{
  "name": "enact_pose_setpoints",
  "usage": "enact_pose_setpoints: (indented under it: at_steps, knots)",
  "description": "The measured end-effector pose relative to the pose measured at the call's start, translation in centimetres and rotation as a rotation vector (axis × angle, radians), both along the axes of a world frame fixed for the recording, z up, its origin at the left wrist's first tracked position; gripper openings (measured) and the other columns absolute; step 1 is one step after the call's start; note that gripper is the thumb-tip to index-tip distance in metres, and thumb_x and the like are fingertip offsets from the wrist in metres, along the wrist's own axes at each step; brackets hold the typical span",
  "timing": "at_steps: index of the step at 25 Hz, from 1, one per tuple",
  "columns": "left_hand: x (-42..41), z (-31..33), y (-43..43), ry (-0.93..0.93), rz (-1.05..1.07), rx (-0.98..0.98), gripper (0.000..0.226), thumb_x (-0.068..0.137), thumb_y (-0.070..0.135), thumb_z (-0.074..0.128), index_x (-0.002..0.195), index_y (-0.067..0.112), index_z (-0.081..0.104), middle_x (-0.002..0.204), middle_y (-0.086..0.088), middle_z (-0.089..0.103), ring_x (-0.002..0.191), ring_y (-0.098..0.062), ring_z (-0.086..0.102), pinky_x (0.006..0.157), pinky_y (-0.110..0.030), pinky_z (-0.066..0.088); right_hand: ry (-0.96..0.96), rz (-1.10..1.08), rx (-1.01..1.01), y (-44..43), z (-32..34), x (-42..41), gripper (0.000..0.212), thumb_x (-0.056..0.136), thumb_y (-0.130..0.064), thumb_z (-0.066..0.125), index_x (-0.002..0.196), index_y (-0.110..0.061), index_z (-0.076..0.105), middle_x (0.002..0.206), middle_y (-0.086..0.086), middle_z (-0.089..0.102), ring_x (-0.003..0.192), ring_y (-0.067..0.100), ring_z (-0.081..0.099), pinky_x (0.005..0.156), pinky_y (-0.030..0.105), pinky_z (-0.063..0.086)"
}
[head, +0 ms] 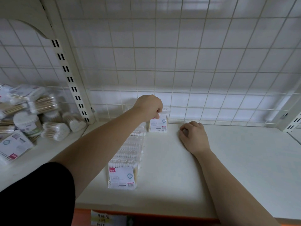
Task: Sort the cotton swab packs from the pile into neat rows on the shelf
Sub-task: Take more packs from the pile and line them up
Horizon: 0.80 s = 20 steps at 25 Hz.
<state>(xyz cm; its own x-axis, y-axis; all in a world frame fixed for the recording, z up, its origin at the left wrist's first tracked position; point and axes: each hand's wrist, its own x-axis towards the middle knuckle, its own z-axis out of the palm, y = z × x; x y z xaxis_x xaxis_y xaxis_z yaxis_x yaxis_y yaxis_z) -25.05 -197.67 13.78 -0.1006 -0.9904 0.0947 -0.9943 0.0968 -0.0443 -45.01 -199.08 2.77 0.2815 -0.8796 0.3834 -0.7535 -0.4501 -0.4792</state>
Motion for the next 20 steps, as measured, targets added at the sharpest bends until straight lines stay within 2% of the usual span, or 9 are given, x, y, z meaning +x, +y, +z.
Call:
enact_pose_setpoints:
  at_steps: [6,11,13,16,18,20]
  knots:
    - [0.4,0.0,0.1,-0.014,-0.048,-0.01,0.029,0.084,0.03,0.068,0.11,0.019,0.062,0.108,0.003,0.059,0.099,-0.019,0.055,0.071,-0.026,0.034,0.003,-0.002,0.003,0.1,0.1,0.0,0.012,0.084,-0.017,0.06,0.091,-0.012,0.068,0.088,0.006,0.059,0.093,0.029,0.048,0.074,0.03,0.038]
    - [1.0,0.5,1.4,0.09,-0.056,-0.104,0.033,0.086,0.024,0.063,0.118,0.023,0.059,0.112,0.001,0.057,0.103,-0.02,0.055,0.079,-0.029,0.041,-0.055,0.012,-0.08,0.3,0.9,-0.1,0.019,0.082,-0.009,0.061,0.1,-0.009,0.068,0.098,0.009,0.064,0.098,0.034,0.052,0.08,0.028,0.035]
    - [1.5,1.2,2.6,0.138,-0.04,-0.161,0.029,0.088,0.027,0.06,0.117,0.024,0.061,0.111,0.002,0.058,0.102,-0.019,0.055,0.078,-0.027,0.038,-0.126,0.023,-0.11,0.7,2.4,0.3,0.018,0.083,-0.008,0.061,0.099,-0.01,0.068,0.098,0.007,0.065,0.098,0.031,0.054,0.077,0.024,0.033]
    - [2.8,2.3,5.3,0.205,-0.009,-0.246,0.025,0.09,0.032,0.058,0.113,0.026,0.064,0.107,0.004,0.06,0.097,-0.017,0.056,0.079,-0.027,0.036,-0.239,0.096,-0.124,1.9,5.6,1.7,0.012,0.085,-0.007,0.061,0.093,-0.012,0.068,0.092,-0.001,0.063,0.087,0.023,0.057,0.072,0.025,0.04]
    - [4.0,2.7,7.3,0.237,0.029,-0.305,0.024,0.09,0.033,0.058,0.112,0.027,0.065,0.107,0.005,0.061,0.097,-0.016,0.057,0.081,-0.027,0.036,-0.252,0.15,-0.107,3.3,7.8,3.3,0.013,0.086,-0.009,0.061,0.095,-0.015,0.068,0.093,-0.006,0.06,0.083,0.016,0.056,0.067,0.018,0.041]
    - [5.4,2.8,9.4,0.243,0.054,-0.358,0.025,0.09,0.033,0.058,0.113,0.027,0.065,0.109,0.006,0.061,0.101,-0.016,0.057,0.086,-0.03,0.037,-0.242,0.206,-0.098,4.9,9.6,5.2,0.015,0.086,-0.011,0.061,0.098,-0.017,0.068,0.095,-0.008,0.058,0.083,0.013,0.055,0.068,0.018,0.041]
